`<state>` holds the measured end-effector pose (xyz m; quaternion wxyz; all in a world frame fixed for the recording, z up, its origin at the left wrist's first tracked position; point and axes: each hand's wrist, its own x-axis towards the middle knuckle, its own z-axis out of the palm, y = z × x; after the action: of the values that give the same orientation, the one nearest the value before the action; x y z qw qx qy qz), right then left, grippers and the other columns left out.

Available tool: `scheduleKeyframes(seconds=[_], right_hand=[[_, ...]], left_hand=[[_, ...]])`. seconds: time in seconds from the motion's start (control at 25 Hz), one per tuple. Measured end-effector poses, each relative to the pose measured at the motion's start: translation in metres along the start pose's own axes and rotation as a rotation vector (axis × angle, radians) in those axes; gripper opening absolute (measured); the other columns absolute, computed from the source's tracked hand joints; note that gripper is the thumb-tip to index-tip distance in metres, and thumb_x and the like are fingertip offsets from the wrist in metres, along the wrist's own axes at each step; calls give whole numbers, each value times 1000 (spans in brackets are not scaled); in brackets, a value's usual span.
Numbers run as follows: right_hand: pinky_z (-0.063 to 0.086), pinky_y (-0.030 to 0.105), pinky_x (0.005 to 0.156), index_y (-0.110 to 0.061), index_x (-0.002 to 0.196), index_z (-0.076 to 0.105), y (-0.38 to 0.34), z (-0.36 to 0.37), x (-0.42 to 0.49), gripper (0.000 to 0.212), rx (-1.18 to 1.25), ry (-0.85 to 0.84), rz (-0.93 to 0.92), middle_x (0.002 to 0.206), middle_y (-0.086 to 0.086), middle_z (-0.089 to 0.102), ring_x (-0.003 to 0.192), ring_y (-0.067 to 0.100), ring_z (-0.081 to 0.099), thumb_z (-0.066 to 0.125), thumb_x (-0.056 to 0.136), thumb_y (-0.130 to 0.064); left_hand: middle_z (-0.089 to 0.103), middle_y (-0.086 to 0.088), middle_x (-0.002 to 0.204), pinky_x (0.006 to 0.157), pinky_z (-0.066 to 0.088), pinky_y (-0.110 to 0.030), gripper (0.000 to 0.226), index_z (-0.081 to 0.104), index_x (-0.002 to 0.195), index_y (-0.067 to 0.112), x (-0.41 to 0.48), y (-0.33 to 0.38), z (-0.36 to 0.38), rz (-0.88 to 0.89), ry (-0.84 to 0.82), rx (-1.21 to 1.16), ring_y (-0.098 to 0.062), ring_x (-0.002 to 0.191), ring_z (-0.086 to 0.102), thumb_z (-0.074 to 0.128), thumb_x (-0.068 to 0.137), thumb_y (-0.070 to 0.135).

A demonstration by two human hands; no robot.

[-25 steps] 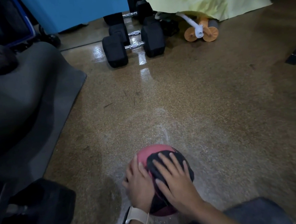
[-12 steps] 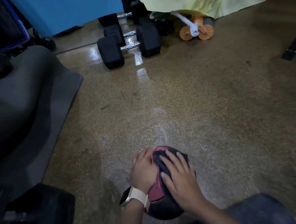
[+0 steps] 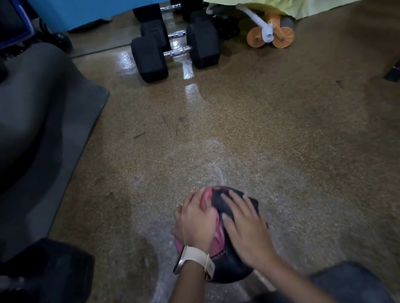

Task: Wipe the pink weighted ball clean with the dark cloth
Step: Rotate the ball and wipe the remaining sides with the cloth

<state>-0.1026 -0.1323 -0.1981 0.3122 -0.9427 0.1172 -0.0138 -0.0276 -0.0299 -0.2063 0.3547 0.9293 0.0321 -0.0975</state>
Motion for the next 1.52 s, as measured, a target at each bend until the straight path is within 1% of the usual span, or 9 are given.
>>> scheduleKeyframes(seconds=[0.12,0.36,0.56,0.76,0.92,1.0,1.28,1.4,1.52], right_hand=[[34,44,106,-25,126,54,2,-7,53,58,141,-18,164,133,-2,56,130,23,45,17,89,-50],[13,45,119,-32,151,25,-2,6,-34,60,10,51,-36,159,-12,19,149,14,7,15,94,-49],[28,54,109,-26,130,50,-10,-5,51,72,102,1,224,138,-3,51,134,25,40,9,81,-56],[-4,40,118,-39,152,8,-21,0,-42,65,-40,-48,-9,157,-22,-8,147,7,-14,2,90,-54],[31,43,110,-21,134,49,-2,-6,48,57,131,-55,196,142,1,48,136,26,38,21,92,-47],[36,46,104,-18,123,54,-6,-2,59,53,112,-16,232,130,3,56,127,30,46,22,91,-45],[-3,34,119,-43,150,13,-3,20,-50,50,-25,30,-225,160,-19,7,148,8,-5,21,100,-44],[24,32,115,-31,137,44,4,8,12,47,212,50,-24,145,-9,42,141,16,29,25,96,-43],[42,38,91,-18,109,55,-2,-6,49,36,248,95,174,110,1,60,113,29,54,30,91,-36]], left_hand=[[59,19,140,112,38,-54,68,61,129,49,-10,7,-3,-68,29,-12,-24,132,50,17,80,68],[64,14,136,107,44,-56,70,67,125,46,7,-5,-1,-50,39,-84,-25,128,57,23,79,77],[62,17,138,107,44,-58,66,64,125,49,-3,2,-4,-82,54,-71,-25,130,54,21,79,70],[60,14,143,107,43,-60,55,63,127,49,8,-1,-11,-149,10,-135,-28,132,54,32,86,68],[58,17,144,110,42,-59,62,62,128,51,3,-1,-10,-176,31,-122,-28,135,51,27,78,68],[58,15,145,112,40,-59,55,61,129,50,2,1,-11,-202,45,-124,-29,136,49,32,84,64],[59,2,147,112,42,-53,58,60,134,45,24,-15,-15,-290,-12,-184,-34,134,53,32,87,64],[39,-2,163,121,29,-54,70,44,151,34,-1,-22,-16,-230,16,-176,-34,148,36,20,92,62],[22,10,169,124,14,-63,69,28,153,47,-20,-22,-3,30,-35,21,-25,158,15,3,91,66]])
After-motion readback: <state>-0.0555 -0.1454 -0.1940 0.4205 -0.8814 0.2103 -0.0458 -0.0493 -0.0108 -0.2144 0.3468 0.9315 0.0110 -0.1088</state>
